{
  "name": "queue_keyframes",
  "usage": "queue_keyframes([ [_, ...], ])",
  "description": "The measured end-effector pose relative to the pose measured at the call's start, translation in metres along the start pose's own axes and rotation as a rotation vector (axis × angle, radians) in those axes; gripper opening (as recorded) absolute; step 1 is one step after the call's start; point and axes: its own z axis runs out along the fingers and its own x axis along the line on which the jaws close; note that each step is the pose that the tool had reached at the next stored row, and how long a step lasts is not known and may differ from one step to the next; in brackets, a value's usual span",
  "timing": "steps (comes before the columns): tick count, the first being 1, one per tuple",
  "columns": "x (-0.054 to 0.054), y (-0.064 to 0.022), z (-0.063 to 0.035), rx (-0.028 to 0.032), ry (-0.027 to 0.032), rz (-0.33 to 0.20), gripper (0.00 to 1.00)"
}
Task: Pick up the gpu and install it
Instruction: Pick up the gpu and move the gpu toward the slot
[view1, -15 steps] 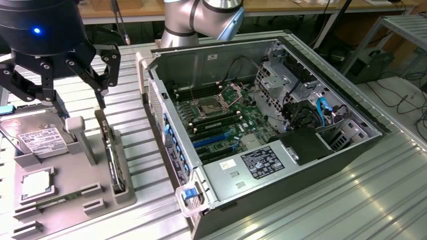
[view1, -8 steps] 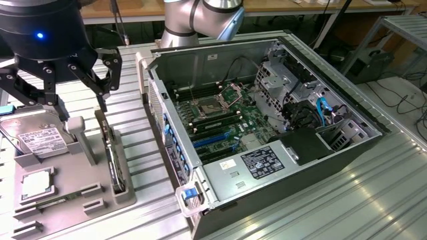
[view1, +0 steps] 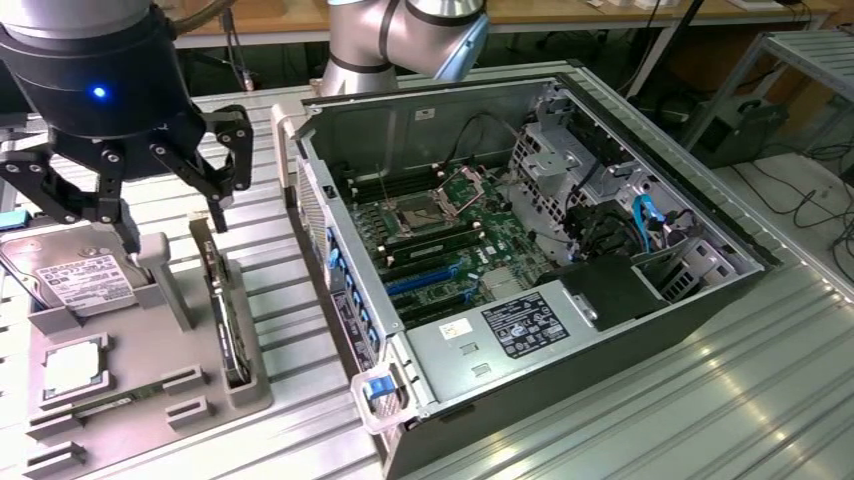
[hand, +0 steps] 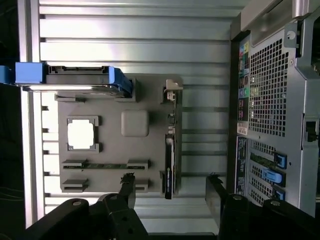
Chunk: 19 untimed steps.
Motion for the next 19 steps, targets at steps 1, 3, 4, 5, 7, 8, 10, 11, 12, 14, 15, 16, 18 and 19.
queue_keyframes([
  [1, 0.0, 0.0, 0.0017, 0.0, 0.0001, -0.002, 0.68],
  [3, 0.0, -0.0001, 0.0067, -0.0002, 0.0002, -0.013, 0.68],
  [4, 0.0, -0.0001, 0.0085, -0.0002, 0.0002, -0.016, 0.68],
  [5, 0.0, -0.0001, 0.0097, -0.0002, 0.0002, -0.017, 0.68],
  [7, 0.0, 0.0001, 0.0147, -0.0003, 0.0002, -0.017, 0.68],
  [8, 0.0, 0.0002, 0.0163, -0.0008, 0.0001, -0.017, 0.68],
  [10, 0.0, 0.0003, 0.0209, -0.0009, 0.0002, -0.018, 0.68],
  [11, -0.001, 0.0003, 0.0226, -0.0009, 0.0003, -0.018, 0.68],
  [12, -0.001, 0.0002, 0.0243, -0.0009, 0.0002, -0.018, 0.68],
  [14, -0.002, 0.0002, 0.028, -0.0009, 0.0002, -0.018, 0.68],
  [15, -0.003, 0.0002, 0.0306, -0.0009, 0.0002, -0.018, 0.68],
  [16, -0.003, 0.0002, 0.0326, -0.0009, 0.0001, -0.018, 0.68],
  [18, -0.003, 0.0001, 0.0369, -0.0009, 0.0001, -0.018, 0.68],
  [19, -0.003, 0.0001, 0.0389, -0.0009, 0.0002, -0.018, 0.68],
])
